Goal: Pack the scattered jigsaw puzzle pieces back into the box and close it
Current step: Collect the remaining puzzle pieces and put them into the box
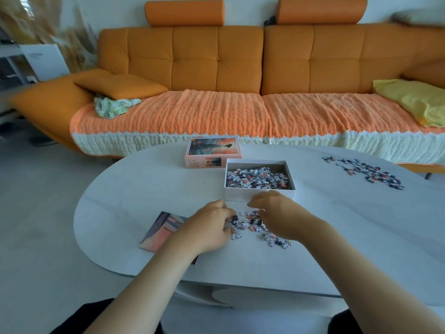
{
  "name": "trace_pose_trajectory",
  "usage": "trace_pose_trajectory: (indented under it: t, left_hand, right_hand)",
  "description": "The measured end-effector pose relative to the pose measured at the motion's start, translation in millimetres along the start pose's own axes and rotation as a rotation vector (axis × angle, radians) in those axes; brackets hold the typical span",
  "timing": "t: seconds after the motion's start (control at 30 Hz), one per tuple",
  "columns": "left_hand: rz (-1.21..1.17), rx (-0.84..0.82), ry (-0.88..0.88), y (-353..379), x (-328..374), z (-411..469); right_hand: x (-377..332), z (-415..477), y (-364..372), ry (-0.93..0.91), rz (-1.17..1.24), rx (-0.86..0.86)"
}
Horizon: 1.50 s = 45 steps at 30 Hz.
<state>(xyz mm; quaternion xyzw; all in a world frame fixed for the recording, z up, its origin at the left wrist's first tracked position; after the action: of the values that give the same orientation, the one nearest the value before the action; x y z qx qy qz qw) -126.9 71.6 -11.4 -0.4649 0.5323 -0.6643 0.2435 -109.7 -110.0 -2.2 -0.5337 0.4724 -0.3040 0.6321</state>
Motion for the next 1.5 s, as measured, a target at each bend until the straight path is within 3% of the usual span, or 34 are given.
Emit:
trace_pose_trajectory:
  t: [0.3,0.5,0.73,0.87,0.97,1.37,1.5]
  left_hand:
    - [-0.117,0.016,-0.032,-5.9,15.9,8.1]
    - [0.011,-0.085,-0.065,-2.3,10.1,-0.2]
    - [-0.067,0.003,-0.020,5.3,25.6,14.0]
    - [-0.071,-0.119,-0.092,5.4,19.7,16.1]
    - [0.005,-0.205,-0.054,12.8,21.5,18.1]
    - [-0.154,0.093,-0.039,2.7,22.4,28.2]
    - [-0.215,0.144,-0.059,-1.2,17.3,31.1]
  right_hand:
    - [9.8,-14.8,-27.1,0.031,0.103,0.008]
    - [27.0,-33.8,-29.0,0.267,-0.029,-0.325]
    - [11.9,-26.8,-24.6,0.188,0.032,-0.194]
    - [17.0,-26.5,-21.3,0.261,0.080,-0.244]
    - [9.6,-22.8,-14.1,0.283,0.035,-0.252]
    - [-2.3,-4.2,-7.3,0.231,0.166,-0.013]
    - [0.2,-1.6,-12.6,0.255,0.211,-0.005]
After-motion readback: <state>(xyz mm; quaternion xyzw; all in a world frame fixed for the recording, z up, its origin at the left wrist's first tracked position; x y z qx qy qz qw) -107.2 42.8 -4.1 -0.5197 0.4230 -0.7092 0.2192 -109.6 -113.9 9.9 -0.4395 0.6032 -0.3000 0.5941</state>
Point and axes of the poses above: each hand's wrist, its own z-axis towards the middle knuckle, its own y-axis out of the palm, x = y × z, the point moved 3 cm from there along z, towards the middle knuckle, and after that the axes turned 3 degrees about y, right-handed, at the moved point
